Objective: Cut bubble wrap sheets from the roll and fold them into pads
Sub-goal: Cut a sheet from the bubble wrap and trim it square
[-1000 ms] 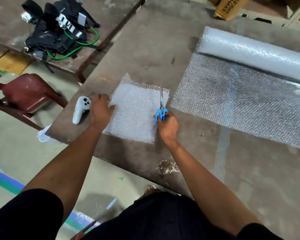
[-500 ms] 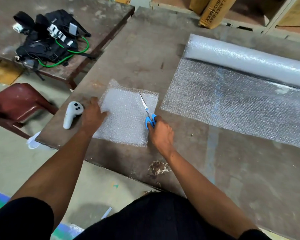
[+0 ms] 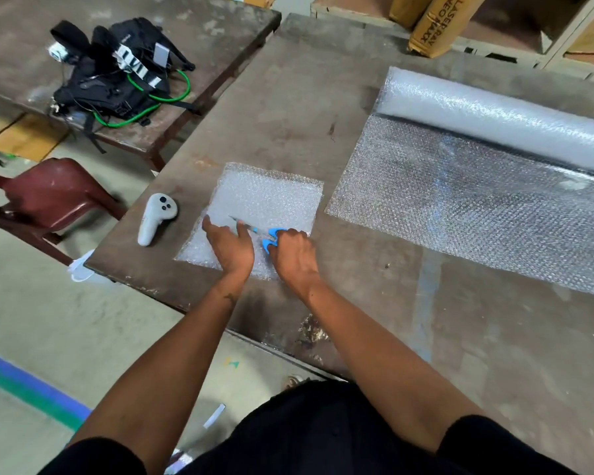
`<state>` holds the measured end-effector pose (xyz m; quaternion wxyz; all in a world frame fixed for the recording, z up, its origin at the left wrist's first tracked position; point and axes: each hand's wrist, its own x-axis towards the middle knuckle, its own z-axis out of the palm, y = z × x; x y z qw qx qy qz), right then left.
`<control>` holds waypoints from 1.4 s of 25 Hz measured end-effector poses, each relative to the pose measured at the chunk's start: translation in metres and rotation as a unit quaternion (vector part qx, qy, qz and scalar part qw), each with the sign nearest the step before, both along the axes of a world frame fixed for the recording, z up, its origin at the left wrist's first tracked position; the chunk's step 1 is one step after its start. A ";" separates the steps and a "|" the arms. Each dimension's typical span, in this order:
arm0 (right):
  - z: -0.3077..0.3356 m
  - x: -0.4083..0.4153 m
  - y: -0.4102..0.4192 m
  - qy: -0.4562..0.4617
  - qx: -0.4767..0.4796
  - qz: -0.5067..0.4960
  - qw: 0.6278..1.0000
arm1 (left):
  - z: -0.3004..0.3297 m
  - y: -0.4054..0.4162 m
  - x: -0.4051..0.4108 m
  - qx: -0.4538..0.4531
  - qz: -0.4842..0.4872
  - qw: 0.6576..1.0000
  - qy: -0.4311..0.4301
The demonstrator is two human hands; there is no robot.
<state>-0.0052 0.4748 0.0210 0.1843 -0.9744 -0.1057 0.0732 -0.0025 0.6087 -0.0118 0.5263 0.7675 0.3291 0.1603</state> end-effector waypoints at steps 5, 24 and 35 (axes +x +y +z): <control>0.008 -0.002 0.004 -0.042 -0.156 0.077 0.984 | -0.014 -0.003 -0.007 0.080 -0.116 0.989 0.043; -0.002 -0.022 -0.139 -0.128 -0.056 -0.043 0.989 | 0.015 -0.106 -0.021 0.201 -0.269 0.942 -0.020; -0.023 -0.069 -0.353 -0.084 -0.058 -0.194 0.976 | 0.010 -0.289 -0.034 0.240 -0.472 0.848 -0.013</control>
